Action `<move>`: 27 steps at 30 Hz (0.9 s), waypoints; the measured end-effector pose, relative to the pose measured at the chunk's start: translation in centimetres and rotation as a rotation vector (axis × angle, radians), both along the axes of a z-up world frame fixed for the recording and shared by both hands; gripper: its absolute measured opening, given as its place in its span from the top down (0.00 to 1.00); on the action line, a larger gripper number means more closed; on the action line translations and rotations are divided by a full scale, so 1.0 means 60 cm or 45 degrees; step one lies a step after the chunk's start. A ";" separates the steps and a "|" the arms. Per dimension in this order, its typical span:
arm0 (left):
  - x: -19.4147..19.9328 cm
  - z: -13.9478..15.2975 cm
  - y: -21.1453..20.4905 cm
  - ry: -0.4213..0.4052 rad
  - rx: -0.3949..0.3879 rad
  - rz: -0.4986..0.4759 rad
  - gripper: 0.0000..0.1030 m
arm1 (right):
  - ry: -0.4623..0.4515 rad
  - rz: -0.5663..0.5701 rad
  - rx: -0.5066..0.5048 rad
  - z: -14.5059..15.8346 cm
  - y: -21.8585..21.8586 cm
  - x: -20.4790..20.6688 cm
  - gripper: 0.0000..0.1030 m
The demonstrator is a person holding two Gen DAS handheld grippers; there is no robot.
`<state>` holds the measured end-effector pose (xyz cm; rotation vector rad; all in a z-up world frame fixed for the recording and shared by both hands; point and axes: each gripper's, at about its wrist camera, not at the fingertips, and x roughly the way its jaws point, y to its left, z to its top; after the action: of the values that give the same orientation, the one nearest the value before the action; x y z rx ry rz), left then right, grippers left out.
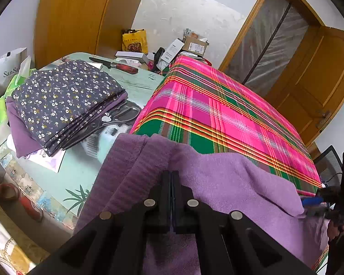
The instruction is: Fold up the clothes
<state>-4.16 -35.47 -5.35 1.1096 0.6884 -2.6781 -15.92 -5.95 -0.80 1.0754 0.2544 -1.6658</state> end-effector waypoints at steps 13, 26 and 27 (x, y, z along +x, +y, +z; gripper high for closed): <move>0.000 0.000 -0.001 0.003 0.012 -0.002 0.99 | -0.062 0.157 0.038 -0.026 0.002 0.004 0.66; 0.001 -0.001 -0.004 0.008 0.027 -0.002 0.99 | 0.002 0.335 0.126 -0.026 -0.005 0.053 0.66; 0.001 -0.002 -0.004 0.009 0.029 -0.002 0.99 | -0.002 0.319 0.125 -0.029 -0.006 0.049 0.66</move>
<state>-4.13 -35.73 -5.46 1.1073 0.7214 -2.6837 -12.97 -6.32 -2.53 1.0711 0.4552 -1.4401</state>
